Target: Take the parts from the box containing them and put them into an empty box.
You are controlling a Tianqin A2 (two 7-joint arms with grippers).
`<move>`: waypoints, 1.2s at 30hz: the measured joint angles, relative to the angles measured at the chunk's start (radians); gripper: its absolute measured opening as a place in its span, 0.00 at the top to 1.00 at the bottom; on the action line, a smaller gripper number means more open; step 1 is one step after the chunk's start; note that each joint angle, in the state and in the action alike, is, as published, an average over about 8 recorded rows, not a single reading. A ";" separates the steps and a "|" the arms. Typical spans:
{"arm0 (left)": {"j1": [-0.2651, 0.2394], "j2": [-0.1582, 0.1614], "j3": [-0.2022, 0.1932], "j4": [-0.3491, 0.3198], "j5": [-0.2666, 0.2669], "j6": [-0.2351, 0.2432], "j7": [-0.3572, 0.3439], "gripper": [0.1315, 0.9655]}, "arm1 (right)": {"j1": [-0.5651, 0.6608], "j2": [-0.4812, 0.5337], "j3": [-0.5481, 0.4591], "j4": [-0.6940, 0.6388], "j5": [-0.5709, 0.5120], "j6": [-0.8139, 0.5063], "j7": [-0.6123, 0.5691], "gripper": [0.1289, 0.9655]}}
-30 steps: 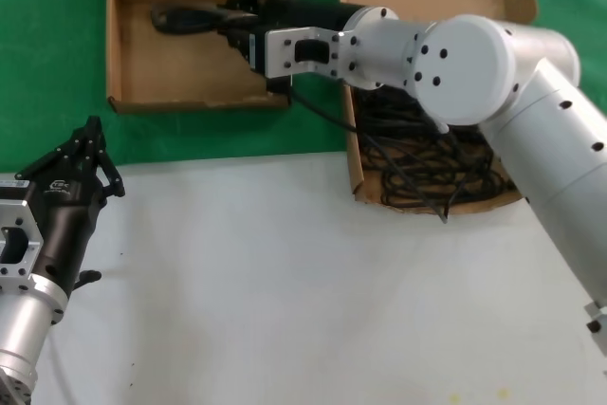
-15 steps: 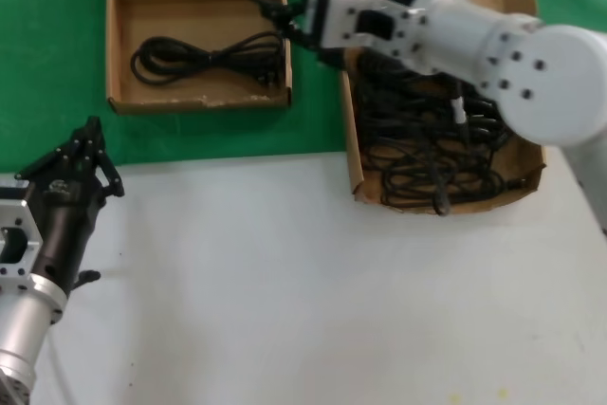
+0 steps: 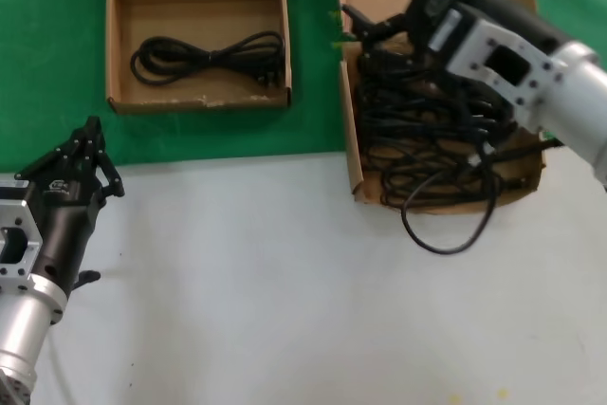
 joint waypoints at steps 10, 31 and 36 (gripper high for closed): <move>0.000 0.000 0.000 0.000 0.000 0.000 0.000 0.98 | -0.069 0.013 0.032 0.036 0.049 0.045 -0.008 0.16; 0.005 0.001 -0.002 0.000 -0.004 -0.005 0.005 0.73 | -0.202 0.004 0.065 0.001 0.245 0.162 -0.016 0.00; 0.007 0.001 -0.003 0.000 -0.005 -0.006 0.006 0.60 | -0.237 0.002 0.074 -0.008 0.297 0.192 -0.018 0.00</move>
